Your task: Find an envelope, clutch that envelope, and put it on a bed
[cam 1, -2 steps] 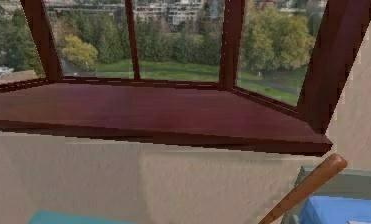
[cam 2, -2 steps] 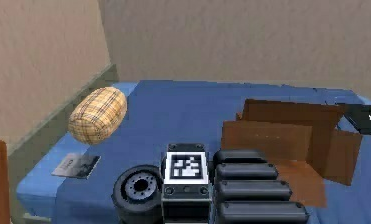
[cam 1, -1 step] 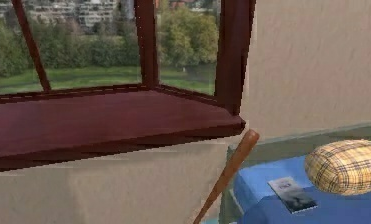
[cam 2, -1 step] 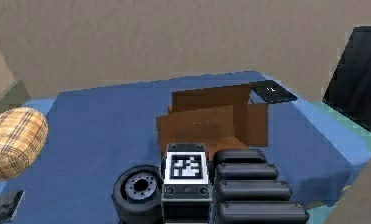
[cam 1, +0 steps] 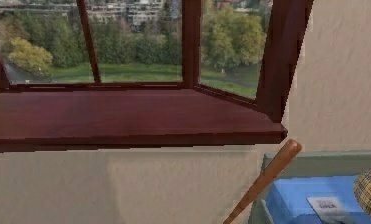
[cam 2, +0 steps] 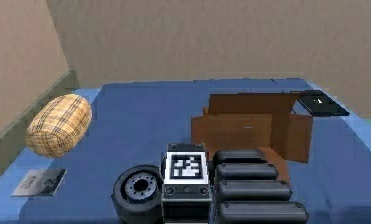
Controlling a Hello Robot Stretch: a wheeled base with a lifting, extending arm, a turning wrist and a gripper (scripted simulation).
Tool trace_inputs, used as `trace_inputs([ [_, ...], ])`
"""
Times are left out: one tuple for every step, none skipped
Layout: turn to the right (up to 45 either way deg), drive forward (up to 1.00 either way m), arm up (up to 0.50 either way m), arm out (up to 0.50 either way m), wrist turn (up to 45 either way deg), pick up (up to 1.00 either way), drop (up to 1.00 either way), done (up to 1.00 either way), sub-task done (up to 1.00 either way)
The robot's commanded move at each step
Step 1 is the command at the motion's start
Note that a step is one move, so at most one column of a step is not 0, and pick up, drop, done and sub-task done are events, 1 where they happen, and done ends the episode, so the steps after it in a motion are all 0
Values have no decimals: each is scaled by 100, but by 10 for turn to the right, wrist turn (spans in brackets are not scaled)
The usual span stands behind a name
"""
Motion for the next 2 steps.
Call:
trace_inputs([
  [0,5,0,0,0,0,0,0,0],
  [150,0,0,0,0,0,0,0,0],
])
